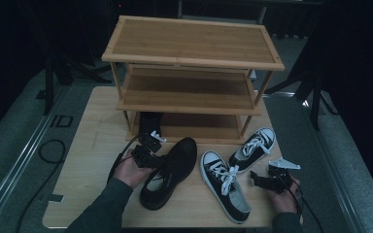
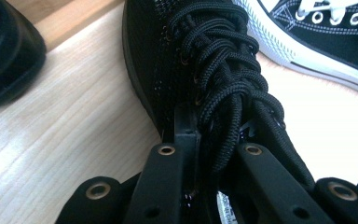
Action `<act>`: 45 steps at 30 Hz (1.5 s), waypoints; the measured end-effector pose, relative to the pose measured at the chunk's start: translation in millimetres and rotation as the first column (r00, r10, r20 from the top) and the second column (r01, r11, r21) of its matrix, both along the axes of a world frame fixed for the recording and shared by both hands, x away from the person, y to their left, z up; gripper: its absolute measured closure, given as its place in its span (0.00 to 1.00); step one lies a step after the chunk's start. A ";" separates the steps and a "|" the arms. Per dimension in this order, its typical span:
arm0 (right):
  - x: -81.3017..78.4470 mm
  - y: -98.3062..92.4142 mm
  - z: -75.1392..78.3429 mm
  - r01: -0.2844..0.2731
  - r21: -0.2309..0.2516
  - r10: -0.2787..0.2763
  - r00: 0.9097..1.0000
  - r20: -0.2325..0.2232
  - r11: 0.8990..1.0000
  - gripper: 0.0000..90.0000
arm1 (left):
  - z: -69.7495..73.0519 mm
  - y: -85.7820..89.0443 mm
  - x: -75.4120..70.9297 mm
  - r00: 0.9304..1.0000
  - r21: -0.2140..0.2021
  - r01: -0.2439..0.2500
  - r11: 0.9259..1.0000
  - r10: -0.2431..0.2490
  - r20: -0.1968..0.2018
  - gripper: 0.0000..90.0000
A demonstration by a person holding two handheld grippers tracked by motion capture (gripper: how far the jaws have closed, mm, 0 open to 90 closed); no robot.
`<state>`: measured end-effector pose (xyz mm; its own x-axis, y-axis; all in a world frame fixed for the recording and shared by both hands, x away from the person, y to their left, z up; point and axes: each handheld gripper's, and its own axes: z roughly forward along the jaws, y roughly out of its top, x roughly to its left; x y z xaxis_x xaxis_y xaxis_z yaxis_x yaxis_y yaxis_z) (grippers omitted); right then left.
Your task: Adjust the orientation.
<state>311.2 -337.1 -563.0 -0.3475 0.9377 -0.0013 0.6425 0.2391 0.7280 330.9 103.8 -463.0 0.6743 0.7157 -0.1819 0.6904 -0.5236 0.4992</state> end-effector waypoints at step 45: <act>0.0 0.0 0.0 0.000 0.000 0.000 1.000 0.000 1.000 0.18 | 6.5 -6.6 30.1 0.984 -0.041 -0.150 0.988 0.153 0.091 0.95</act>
